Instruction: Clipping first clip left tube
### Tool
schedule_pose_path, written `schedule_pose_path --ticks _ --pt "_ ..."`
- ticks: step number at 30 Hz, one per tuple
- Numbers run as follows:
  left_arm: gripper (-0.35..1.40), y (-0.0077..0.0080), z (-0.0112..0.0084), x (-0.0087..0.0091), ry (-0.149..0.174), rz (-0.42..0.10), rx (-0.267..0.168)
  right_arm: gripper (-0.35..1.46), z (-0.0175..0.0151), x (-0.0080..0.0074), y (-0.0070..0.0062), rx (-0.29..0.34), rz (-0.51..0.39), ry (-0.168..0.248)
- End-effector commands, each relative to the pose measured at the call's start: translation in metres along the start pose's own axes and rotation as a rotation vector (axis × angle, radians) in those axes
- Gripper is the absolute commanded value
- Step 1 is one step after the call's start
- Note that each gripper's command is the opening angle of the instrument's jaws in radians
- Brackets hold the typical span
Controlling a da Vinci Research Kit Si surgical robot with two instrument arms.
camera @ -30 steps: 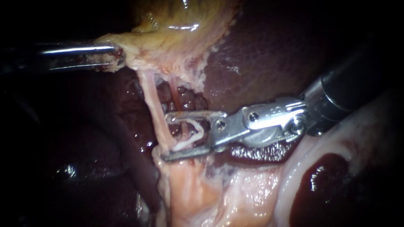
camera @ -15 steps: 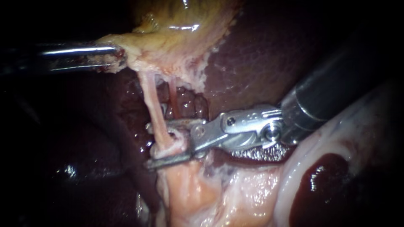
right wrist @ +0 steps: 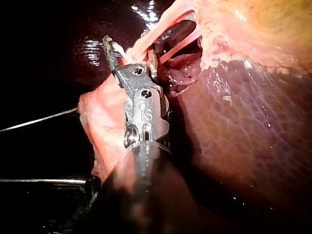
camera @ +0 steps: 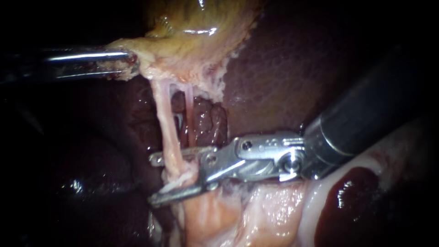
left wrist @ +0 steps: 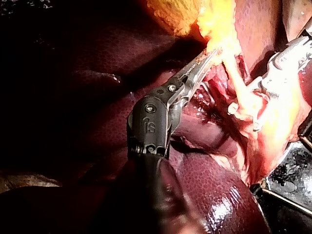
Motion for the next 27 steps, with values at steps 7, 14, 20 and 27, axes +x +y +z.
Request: schedule_pose_path --ticks 7,14,20,27 --pt "-0.35 0.0 0.0 0.0 0.0 0.0 -0.002 0.45 0.0005 0.0007 -0.0012 0.026 0.022 0.006" --pt "-0.35 0.0 -0.0001 0.0 0.0 0.0 -0.002 0.37 0.0004 0.0007 -0.0012 0.013 0.069 0.008" --pt "-0.35 0.0 -0.0001 0.0 0.0 0.0 -0.002 0.21 0.0003 0.0006 -0.001 0.003 0.087 0.01" --pt "-0.35 0.0 -0.0001 0.0 0.0 0.0 -0.002 -0.29 0.0001 0.0005 -0.0011 0.025 0.105 0.007"
